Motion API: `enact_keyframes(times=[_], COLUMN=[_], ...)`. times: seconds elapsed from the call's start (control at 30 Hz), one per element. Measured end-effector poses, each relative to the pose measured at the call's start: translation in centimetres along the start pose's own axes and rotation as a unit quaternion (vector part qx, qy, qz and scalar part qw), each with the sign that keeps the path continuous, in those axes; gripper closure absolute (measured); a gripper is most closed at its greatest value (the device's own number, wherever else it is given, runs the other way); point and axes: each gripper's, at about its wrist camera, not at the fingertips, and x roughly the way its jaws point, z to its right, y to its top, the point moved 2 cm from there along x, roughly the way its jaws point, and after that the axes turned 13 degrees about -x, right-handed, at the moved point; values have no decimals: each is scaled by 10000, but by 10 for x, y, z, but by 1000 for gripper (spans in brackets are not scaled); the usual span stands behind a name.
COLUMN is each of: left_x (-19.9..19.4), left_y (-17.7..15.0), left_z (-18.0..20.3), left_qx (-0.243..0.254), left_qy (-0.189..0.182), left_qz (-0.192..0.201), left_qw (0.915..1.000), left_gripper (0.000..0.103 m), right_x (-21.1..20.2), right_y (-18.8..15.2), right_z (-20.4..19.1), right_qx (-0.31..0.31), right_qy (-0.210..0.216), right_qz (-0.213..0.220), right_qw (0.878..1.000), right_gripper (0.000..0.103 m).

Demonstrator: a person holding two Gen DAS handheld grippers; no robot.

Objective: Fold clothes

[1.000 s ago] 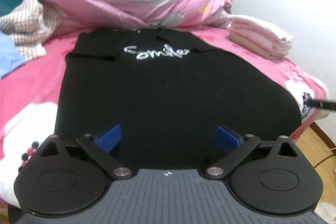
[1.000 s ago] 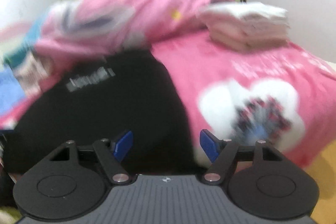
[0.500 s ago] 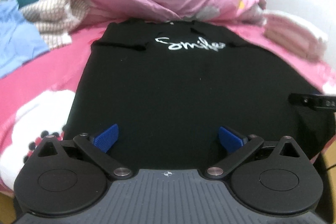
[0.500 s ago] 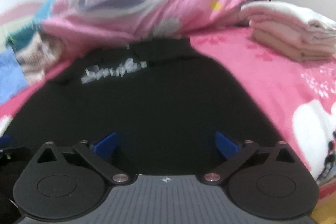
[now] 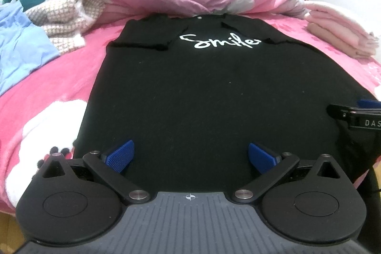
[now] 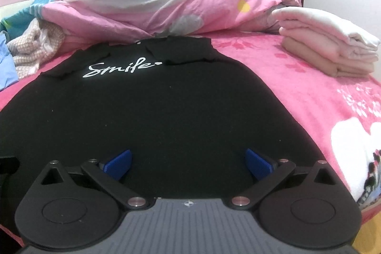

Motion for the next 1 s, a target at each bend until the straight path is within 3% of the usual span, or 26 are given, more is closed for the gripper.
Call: enact_keyframes(times=[0.47,1.0], left_x=[1,-5], left_y=[7,14], left_z=[0,-3], left_qx=[-122,-263], left_qy=[80,-61], left_qz=[-276,-92], left_qw=[9995,9996], left_gripper=[0,0], right_x=[-1,0], right_y=[1,1], right_z=[1,3], right_qx=[45,86], right_qy=[-8,69], right_qz=[-41,-91], right_qw=[10000,9999], right_gripper=[0,0])
